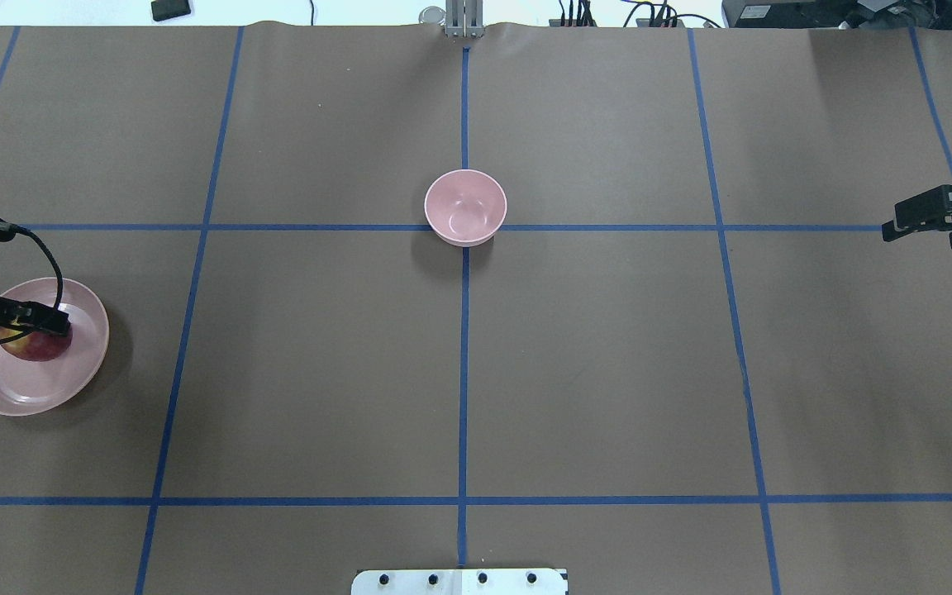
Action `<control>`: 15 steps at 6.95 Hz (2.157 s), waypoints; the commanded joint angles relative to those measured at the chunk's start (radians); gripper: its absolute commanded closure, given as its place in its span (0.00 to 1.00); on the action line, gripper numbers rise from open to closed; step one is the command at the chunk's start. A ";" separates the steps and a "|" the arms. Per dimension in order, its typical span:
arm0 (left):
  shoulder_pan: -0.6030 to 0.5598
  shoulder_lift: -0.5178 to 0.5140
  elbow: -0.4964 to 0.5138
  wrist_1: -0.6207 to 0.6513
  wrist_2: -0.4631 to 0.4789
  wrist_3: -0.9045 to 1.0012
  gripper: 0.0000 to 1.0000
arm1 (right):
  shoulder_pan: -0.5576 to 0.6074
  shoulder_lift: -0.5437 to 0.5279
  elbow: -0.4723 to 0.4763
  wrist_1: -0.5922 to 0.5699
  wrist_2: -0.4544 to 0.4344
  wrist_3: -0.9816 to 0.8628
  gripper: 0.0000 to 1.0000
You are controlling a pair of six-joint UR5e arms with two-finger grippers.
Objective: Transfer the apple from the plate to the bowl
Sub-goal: 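Lower the left gripper over the red apple on the plate and grasp it, then lift the red apple with the left gripper and carry it over the bowl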
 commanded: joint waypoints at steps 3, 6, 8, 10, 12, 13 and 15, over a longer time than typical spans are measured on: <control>-0.001 -0.003 0.004 0.000 -0.037 0.004 0.02 | 0.000 0.006 -0.002 0.000 0.000 0.000 0.00; -0.001 -0.003 0.004 0.000 -0.037 0.005 0.02 | 0.000 0.004 0.000 0.000 0.002 0.000 0.00; -0.001 -0.006 0.006 0.009 -0.057 0.008 0.76 | 0.001 0.004 0.003 0.000 0.002 0.000 0.00; -0.003 -0.006 -0.025 0.015 -0.111 0.011 1.00 | 0.001 0.006 0.003 0.000 0.002 0.000 0.00; -0.009 -0.015 -0.097 0.030 -0.108 0.011 1.00 | 0.000 0.003 0.001 0.000 0.002 0.000 0.00; -0.018 -0.100 -0.146 0.173 -0.105 0.007 1.00 | 0.000 0.003 0.001 0.000 0.002 0.002 0.00; -0.009 -0.557 -0.192 0.764 -0.093 -0.006 1.00 | 0.001 0.000 0.003 0.003 0.002 0.000 0.00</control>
